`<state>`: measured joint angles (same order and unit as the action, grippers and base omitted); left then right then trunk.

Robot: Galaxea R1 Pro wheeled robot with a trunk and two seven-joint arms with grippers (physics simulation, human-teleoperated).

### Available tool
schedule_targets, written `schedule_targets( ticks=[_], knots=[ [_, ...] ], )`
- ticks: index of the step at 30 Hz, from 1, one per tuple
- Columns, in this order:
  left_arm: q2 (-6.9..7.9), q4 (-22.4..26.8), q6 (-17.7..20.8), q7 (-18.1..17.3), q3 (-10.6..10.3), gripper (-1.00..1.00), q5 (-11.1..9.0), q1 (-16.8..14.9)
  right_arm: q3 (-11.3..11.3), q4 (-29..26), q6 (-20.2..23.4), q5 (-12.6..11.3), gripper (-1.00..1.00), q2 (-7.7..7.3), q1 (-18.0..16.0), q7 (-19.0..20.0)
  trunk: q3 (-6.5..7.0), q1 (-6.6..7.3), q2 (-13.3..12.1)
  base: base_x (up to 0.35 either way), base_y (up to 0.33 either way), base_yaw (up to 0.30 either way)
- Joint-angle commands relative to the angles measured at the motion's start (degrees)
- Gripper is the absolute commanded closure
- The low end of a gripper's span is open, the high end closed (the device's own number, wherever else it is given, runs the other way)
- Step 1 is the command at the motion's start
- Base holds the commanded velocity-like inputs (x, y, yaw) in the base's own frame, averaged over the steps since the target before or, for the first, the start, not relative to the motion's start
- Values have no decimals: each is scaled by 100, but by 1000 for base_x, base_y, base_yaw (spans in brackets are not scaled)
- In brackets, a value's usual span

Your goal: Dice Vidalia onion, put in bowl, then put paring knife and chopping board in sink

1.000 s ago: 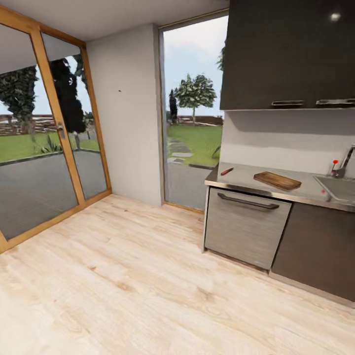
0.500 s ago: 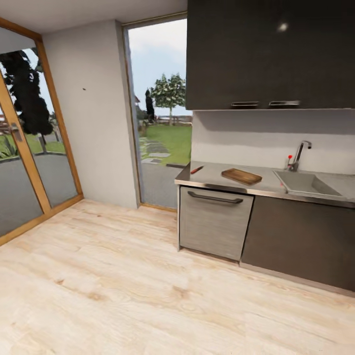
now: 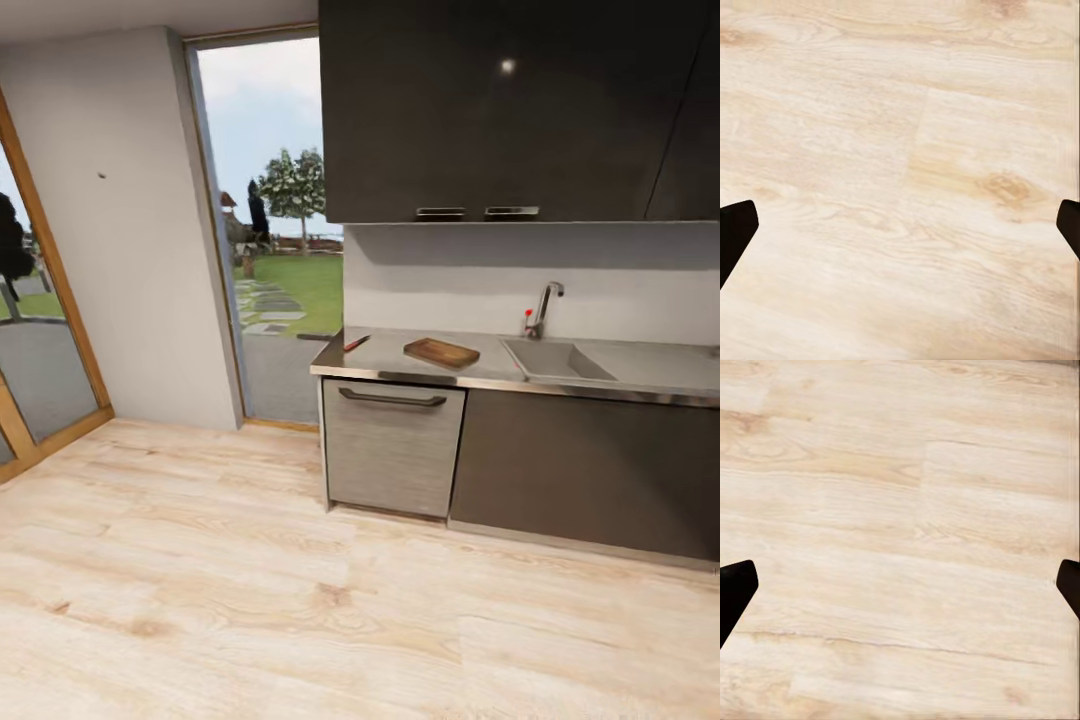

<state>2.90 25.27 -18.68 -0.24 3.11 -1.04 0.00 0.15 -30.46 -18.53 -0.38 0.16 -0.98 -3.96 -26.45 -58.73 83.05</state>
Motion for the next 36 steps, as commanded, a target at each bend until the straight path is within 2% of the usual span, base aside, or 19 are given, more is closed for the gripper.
schedule_targets(
  ticks=[1, 18, 26, 29, 33, 36],
  knots=[
    [0, 0, -13, -3, 6, -100, -10, 0, 2, 5, -18, -4, -100, 2, -2, -16, -6, 0, 3, 0, 0, -279],
    [0, 4, -13, -3, 6, -100, -10, 0, -2, 5, -11, -6, -100, 2, -1, -16, -6, 0, 3, 0, 0, -276],
    [0, 0, -13, -3, 6, -100, -10, 0, 4, 5, -10, 4, -100, 3, -2, -41, -6, 0, 3, 0, 0, -40],
    [26, -5, -22, -3, 6, -100, -10, 0, 3, 28, 27, 4, -100, 89, -90, -27, -6, 0, 3, 0, 0, 0],
    [30, -5, -22, -3, 6, -100, -10, 0, 2, 38, 20, 4, -100, 94, -110, -26, -6, 0, 3, 0, 0, 0],
    [34, 2, -22, -3, 6, -100, -10, 0, 7, 88, 17, -16, -100, 40, -133, -26, -6, 0, 3, 0, 0, 0]
  ],
)
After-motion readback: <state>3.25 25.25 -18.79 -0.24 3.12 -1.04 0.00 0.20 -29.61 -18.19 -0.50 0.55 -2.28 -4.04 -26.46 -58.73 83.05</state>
